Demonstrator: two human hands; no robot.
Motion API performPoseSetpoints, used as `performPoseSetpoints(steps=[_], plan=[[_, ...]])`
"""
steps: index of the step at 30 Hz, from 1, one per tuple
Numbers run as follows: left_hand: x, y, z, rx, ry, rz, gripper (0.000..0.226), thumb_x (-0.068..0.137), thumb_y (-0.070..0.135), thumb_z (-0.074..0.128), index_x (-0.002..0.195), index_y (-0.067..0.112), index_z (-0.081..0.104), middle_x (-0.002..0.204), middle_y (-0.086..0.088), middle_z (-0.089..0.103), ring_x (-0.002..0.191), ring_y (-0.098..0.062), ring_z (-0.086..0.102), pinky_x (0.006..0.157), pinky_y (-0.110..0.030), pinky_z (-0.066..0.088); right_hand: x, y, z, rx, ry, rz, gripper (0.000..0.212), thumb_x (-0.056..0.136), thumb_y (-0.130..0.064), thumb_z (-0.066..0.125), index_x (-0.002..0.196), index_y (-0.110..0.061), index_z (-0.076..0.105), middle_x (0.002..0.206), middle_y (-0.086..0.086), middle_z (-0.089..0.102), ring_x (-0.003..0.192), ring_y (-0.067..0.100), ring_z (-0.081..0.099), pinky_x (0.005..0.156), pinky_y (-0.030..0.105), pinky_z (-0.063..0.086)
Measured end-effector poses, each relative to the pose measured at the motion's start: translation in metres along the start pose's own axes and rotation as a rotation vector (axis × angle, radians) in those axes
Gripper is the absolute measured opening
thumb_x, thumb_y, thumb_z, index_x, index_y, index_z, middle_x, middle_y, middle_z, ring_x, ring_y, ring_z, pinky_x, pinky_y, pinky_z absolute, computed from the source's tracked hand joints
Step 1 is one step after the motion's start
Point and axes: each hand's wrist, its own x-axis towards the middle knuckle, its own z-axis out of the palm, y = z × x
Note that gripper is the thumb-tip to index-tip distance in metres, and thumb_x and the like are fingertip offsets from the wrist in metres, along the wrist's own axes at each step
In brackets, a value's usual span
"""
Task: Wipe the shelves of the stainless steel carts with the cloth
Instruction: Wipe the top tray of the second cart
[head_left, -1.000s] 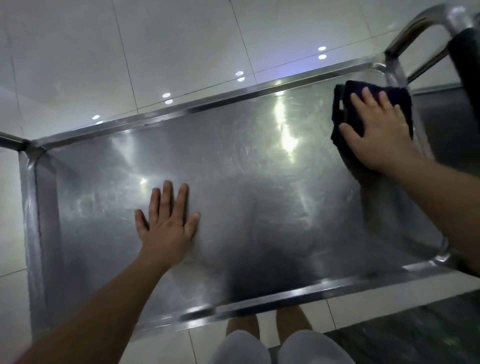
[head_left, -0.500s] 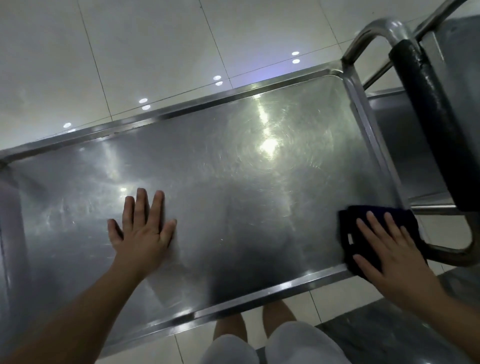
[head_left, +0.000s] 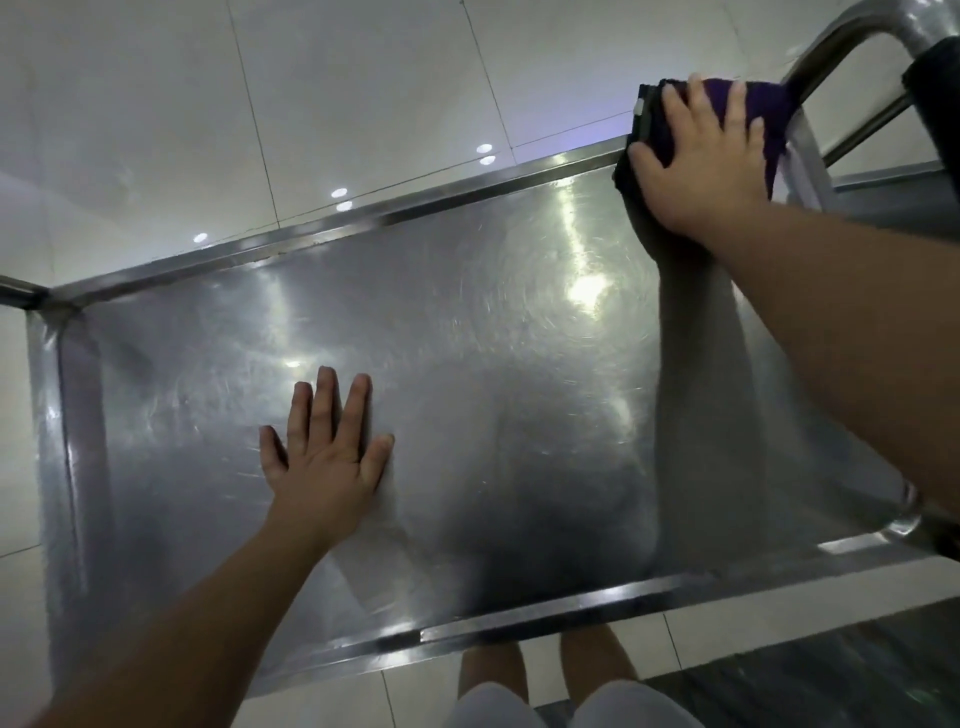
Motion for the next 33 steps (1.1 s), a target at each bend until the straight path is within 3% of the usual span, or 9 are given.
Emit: performPoseSetpoints(steps=[3,6,11,14,20,28,33], plan=[[0.001,-0.003,0.001,0.006,-0.004,0.007,0.068,0.096,0.075,0.005,0.157,0.056,-0.019,0.164,0.02,-0.037,0.148,-0.004,-0.04,0.109,-0.037,-0.033,-0.05,0.009,0.007,-0.055,-0.102,-0.178,0.076,0.095,-0.07,0.022,0.162,-0.038,0.005,0.172,-0.009,0.002,0.157,0.028,-0.005,0.125,0.052,-0.001],[0.001,-0.004,0.005,0.008,-0.002,0.002,0.069,0.096,0.077,0.003,0.158,0.056,-0.016,0.165,0.02,-0.034,0.148,-0.003,-0.038,0.109,-0.037,-0.032,-0.159,0.024,0.023,-0.092,-0.193,-0.284,0.075,0.095,-0.068,0.029,0.162,-0.039,0.008,0.171,-0.012,0.006,0.158,0.024,-0.002,0.126,0.051,0.004],[0.0,-0.001,0.003,0.003,-0.01,-0.003,0.068,0.097,0.077,0.005,0.158,0.056,-0.014,0.165,0.021,-0.034,0.148,-0.002,-0.039,0.109,-0.037,-0.031,-0.359,0.07,0.04,-0.152,-0.301,-0.33,0.071,0.099,-0.066,0.026,0.162,-0.035,0.019,0.17,-0.009,0.018,0.158,0.024,0.008,0.124,0.052,0.013],[-0.003,0.001,0.002,-0.007,-0.006,0.011,0.068,0.097,0.075,0.008,0.156,0.057,-0.019,0.164,0.021,-0.037,0.146,-0.002,-0.041,0.109,-0.038,-0.032,-0.4,0.081,0.037,-0.185,-0.342,-0.317,0.069,0.1,-0.067,0.023,0.162,-0.036,0.021,0.168,-0.011,0.022,0.157,0.024,0.014,0.124,0.049,0.013],[-0.005,0.005,-0.005,-0.056,-0.038,0.01,0.066,0.091,0.076,0.001,0.147,0.062,-0.033,0.157,0.023,-0.047,0.141,-0.002,-0.049,0.111,-0.043,-0.029,-0.324,0.033,0.047,-0.167,-0.257,-0.358,0.07,0.101,-0.068,0.018,0.163,-0.035,0.014,0.17,-0.008,0.016,0.158,0.024,0.002,0.125,0.051,0.009],[-0.004,0.01,-0.01,-0.063,-0.063,0.031,0.067,0.089,0.078,-0.004,0.146,0.061,-0.035,0.156,0.022,-0.049,0.139,-0.003,-0.051,0.104,-0.039,-0.038,-0.061,-0.1,0.04,0.025,0.001,-0.049,0.08,0.093,-0.066,0.021,0.163,-0.029,0.012,0.172,-0.005,0.007,0.157,0.03,0.002,0.126,0.054,0.004],[-0.003,0.007,-0.009,-0.074,-0.053,0.039,0.066,0.091,0.076,-0.002,0.147,0.061,-0.034,0.156,0.023,-0.048,0.138,-0.001,-0.052,0.102,-0.038,-0.039,-0.033,-0.119,0.04,0.026,-0.035,-0.064,0.081,0.091,-0.067,0.018,0.163,-0.032,0.014,0.172,-0.006,0.004,0.157,0.03,-0.005,0.125,0.055,-0.002]])
